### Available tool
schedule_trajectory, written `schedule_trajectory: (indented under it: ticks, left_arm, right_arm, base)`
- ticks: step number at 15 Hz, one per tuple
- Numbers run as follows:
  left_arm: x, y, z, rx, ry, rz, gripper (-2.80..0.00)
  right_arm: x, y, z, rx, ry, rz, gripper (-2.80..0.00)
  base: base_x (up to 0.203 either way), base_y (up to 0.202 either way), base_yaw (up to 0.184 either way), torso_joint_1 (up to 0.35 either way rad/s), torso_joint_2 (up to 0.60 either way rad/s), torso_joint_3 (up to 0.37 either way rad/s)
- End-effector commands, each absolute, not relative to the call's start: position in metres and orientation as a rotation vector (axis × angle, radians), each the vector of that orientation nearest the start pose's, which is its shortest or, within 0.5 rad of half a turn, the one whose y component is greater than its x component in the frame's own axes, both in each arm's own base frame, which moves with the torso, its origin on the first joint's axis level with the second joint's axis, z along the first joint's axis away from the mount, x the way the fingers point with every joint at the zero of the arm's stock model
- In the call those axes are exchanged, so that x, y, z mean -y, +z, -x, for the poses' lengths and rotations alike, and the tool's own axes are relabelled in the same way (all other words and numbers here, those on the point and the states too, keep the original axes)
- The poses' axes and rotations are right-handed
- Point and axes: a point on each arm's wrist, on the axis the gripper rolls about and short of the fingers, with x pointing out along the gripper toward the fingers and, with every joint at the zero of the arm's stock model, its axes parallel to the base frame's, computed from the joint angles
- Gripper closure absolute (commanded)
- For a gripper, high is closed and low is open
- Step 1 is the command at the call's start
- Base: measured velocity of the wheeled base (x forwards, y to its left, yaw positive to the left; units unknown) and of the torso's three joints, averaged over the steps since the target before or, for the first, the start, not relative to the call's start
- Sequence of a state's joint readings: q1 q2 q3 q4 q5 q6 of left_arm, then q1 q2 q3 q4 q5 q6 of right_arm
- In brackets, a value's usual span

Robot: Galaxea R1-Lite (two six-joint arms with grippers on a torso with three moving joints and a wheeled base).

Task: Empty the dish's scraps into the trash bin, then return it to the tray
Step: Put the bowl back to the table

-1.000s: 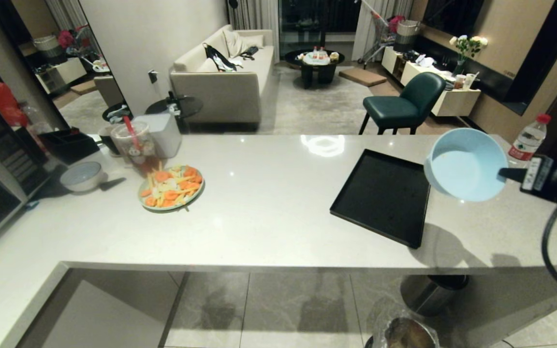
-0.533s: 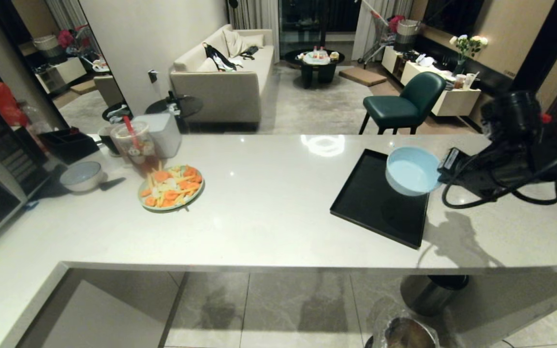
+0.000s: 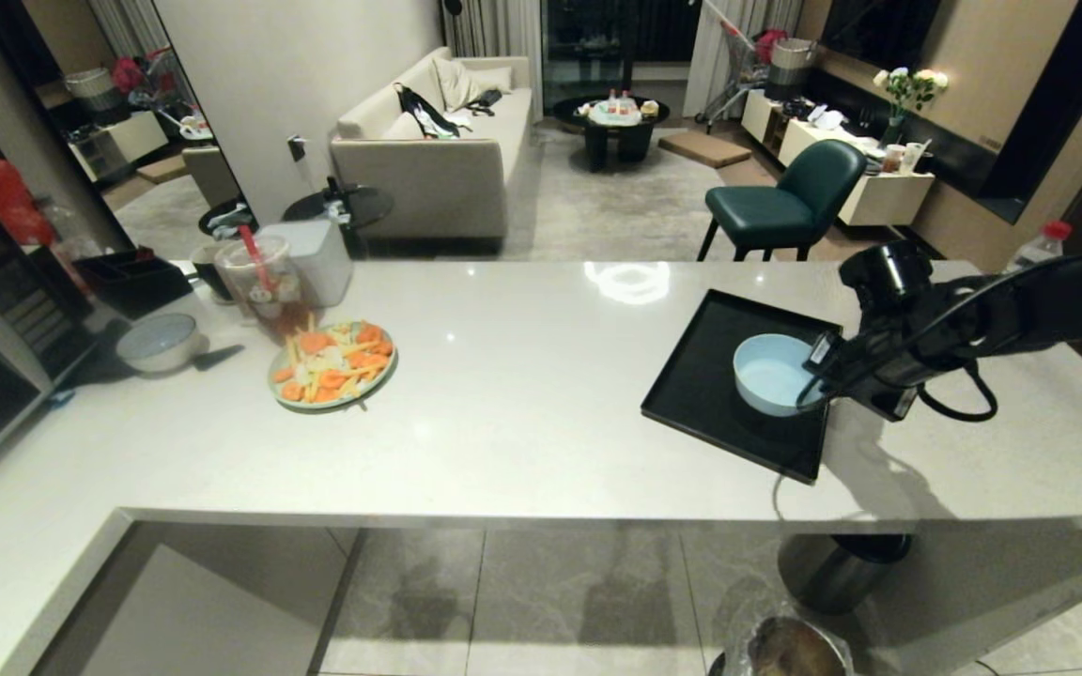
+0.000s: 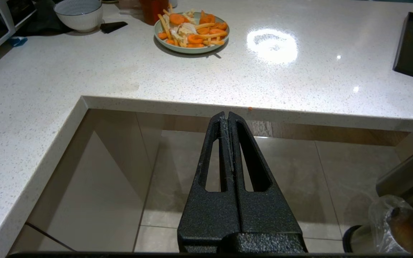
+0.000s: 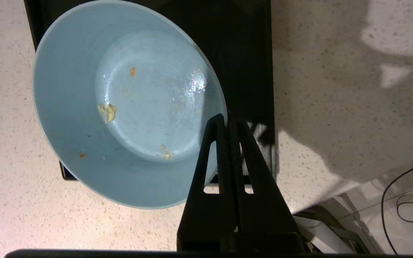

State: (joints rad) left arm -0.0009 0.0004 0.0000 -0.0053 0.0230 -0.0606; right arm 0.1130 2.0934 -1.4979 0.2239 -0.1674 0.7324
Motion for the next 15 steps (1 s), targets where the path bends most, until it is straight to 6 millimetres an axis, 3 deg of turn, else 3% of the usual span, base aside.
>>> schedule_trajectory:
  ticks: [1,6,10,11,12,15]
  left_arm:
    - [-0.001,0.076,0.023,0.005,0.023,0.061,0.00]
    - [-0.001,0.076,0.023,0.005,0.021,0.061,0.00]
    - [-0.001,0.076,0.023,0.005,0.022,0.061,0.00]
    - [-0.001,0.076,0.023,0.005,0.024,0.061,0.00]
    - [-0.001,0.076,0.023,0.005,0.023,0.061,0.00]
    - [-0.001,0.076,0.023,0.005,0.023,0.061,0.00]
  right_arm:
    - [-0.043,0.136,-0.418,-0.772,-0.360,-0.577,0.00]
    - [-0.044,0.113,-0.428,-0.809,-0.386,-0.565,0.00]
    - [-0.045,0.111,-0.434,-0.802,-0.393,-0.589,0.00]
    - [-0.045,0.112,-0.434,-0.801,-0.394,-0.591,-1.85]
    - [-0.044,0.114,-0.433,-0.797,-0.393,-0.595,-2.80]
    - [-0.043,0.132,-0.431,-0.750,-0.387,-0.621,-2.80]
  base:
    - [0.000,0.000,0.000,0.000,0.00,0.000]
    - [0.000,0.000,0.000,0.000,0.00,0.000]
    - [0.000,0.000,0.000,0.000,0.00,0.000]
    - [0.000,0.000,0.000,0.000,0.00,0.000]
    - [0.000,0.000,0.000,0.000,0.00,0.000]
    - [0.000,0.000,0.000,0.000,0.00,0.000]
